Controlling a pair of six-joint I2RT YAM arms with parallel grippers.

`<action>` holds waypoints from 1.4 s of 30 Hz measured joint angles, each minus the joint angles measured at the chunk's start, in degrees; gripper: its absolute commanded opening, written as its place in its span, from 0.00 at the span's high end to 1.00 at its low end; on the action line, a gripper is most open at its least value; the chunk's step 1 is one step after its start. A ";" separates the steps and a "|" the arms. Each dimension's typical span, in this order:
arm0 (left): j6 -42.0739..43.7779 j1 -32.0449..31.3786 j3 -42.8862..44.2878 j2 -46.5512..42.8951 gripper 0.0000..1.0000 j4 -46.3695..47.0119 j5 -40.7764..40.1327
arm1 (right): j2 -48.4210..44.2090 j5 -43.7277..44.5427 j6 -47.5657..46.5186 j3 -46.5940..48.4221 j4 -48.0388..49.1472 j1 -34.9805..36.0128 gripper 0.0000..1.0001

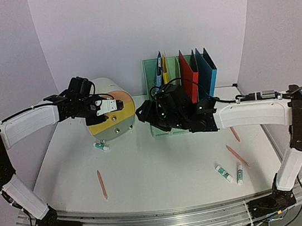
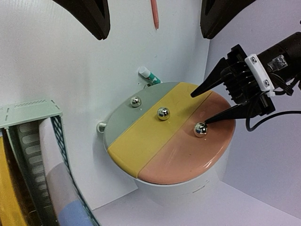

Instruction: Organize the desk

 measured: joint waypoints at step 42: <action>-33.87 6.74 -0.77 -17.94 0.11 -10.98 13.47 | 47.38 -5.03 37.00 31.27 37.64 -1.30 0.42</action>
